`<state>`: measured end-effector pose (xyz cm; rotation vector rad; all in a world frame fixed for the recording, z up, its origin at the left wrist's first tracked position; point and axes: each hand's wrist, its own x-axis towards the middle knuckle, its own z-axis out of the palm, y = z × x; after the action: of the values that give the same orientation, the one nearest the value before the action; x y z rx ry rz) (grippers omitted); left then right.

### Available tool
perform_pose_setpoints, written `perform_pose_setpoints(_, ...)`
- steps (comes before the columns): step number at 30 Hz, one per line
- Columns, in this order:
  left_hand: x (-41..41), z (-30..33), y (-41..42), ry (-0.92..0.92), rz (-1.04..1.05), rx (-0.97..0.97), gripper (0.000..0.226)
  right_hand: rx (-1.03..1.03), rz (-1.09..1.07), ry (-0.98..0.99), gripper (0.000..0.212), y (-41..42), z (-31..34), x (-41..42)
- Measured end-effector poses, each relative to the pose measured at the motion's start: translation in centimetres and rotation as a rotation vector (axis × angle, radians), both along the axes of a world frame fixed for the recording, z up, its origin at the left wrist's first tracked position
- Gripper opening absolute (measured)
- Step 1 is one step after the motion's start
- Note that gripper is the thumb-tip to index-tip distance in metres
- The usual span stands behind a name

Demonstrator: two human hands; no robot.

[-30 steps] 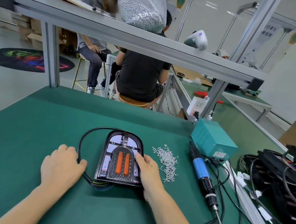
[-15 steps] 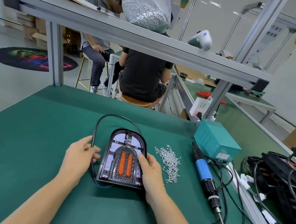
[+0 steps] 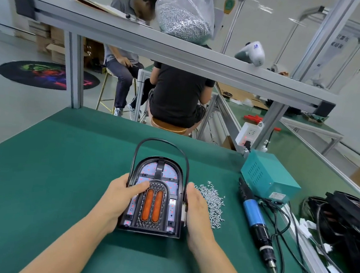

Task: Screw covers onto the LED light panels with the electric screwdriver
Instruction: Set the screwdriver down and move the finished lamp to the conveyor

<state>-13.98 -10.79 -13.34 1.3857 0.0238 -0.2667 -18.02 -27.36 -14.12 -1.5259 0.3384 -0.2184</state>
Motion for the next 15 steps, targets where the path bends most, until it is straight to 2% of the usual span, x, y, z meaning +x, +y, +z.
perform_pose_setpoints(5, 0.3, -0.3, 0.9, -0.010, 0.005, -0.106, 0.014, 0.128, -0.004, -0.009, 0.015, -1.9, 2.1, 0.6)
perform_pose_setpoints(10, 1.0, -0.8, 1.6, 0.071, 0.120, -0.269, 0.014, 0.065, -0.003, -0.008, 0.025, -2.8, 2.3, -0.2)
perform_pose_setpoints(15, 1.4, -0.7, 1.2, 0.093, 0.219, -0.378, 0.009, 0.046, 0.060, 0.012, 0.024, -2.1, 1.6, -1.3)
